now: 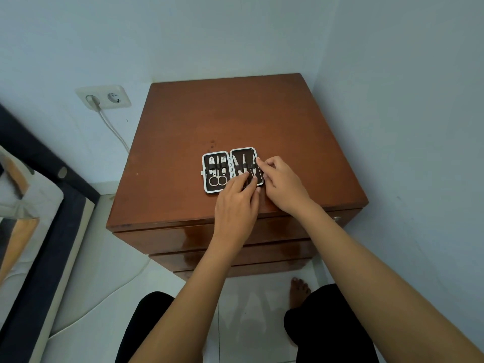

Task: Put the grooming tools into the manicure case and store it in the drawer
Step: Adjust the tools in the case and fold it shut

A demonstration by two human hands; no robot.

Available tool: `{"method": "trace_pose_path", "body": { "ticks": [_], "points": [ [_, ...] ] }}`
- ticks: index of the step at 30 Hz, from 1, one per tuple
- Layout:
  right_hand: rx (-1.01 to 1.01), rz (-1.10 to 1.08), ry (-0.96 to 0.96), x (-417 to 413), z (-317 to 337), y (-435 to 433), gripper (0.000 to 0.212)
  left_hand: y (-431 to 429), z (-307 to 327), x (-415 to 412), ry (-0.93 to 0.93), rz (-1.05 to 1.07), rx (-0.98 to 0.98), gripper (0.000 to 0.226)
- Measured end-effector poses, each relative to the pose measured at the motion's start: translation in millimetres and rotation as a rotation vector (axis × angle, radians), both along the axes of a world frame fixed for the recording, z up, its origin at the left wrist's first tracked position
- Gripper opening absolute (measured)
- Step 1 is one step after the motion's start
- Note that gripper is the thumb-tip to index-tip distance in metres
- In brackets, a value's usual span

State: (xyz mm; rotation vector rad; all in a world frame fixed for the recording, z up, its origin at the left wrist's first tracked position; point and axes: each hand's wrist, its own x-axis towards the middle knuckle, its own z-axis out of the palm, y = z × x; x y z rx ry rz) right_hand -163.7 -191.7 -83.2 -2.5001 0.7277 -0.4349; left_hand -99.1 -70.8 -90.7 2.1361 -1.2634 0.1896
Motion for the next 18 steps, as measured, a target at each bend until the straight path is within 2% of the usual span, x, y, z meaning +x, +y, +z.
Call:
{"method": "trace_pose_path", "body": {
  "ticks": [11, 18],
  "points": [
    [-0.004, 0.002, -0.001, 0, -1, -1, 0.045, -4, 5, 7, -0.066, -0.049, 0.104, 0.036],
    [-0.015, 0.008, -0.008, 0, -2, -2, 0.045, -8, 7, 12, -0.056, -0.073, 0.095, 0.023]
  ]
}}
